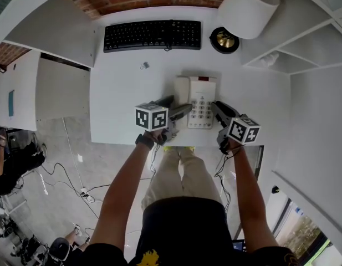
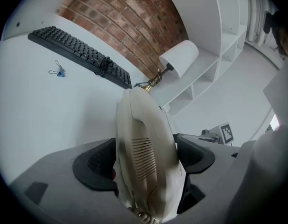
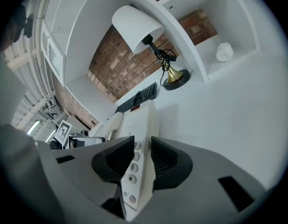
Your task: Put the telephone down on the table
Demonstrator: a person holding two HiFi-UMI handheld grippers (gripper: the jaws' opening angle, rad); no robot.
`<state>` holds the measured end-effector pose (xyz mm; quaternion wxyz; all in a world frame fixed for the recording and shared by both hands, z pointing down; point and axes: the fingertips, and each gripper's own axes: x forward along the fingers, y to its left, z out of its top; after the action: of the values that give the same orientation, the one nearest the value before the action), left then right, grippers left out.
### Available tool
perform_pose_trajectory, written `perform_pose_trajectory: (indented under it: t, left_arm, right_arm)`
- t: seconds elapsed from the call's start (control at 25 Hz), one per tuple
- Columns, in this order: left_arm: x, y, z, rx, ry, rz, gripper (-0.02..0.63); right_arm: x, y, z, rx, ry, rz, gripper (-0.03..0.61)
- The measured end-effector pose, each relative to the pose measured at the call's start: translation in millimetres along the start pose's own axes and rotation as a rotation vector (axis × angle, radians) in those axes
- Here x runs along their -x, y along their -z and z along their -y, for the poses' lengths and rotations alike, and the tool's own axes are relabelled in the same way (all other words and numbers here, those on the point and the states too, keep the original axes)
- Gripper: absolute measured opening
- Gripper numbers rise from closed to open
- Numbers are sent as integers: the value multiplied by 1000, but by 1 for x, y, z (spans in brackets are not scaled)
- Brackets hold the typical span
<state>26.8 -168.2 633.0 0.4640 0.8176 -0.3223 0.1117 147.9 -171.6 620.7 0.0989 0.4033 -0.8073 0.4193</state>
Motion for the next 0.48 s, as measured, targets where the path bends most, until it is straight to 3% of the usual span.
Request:
perform_pose_trajectory:
  t: [0.28, 0.48]
  left_arm:
    - [10, -4, 1, -5, -30, 47, 383]
    - [33, -12, 5, -13, -40, 100, 269]
  right_arm:
    - [4, -9, -4, 1, -10, 23, 97]
    - [10, -7, -20, 8, -8, 33, 72]
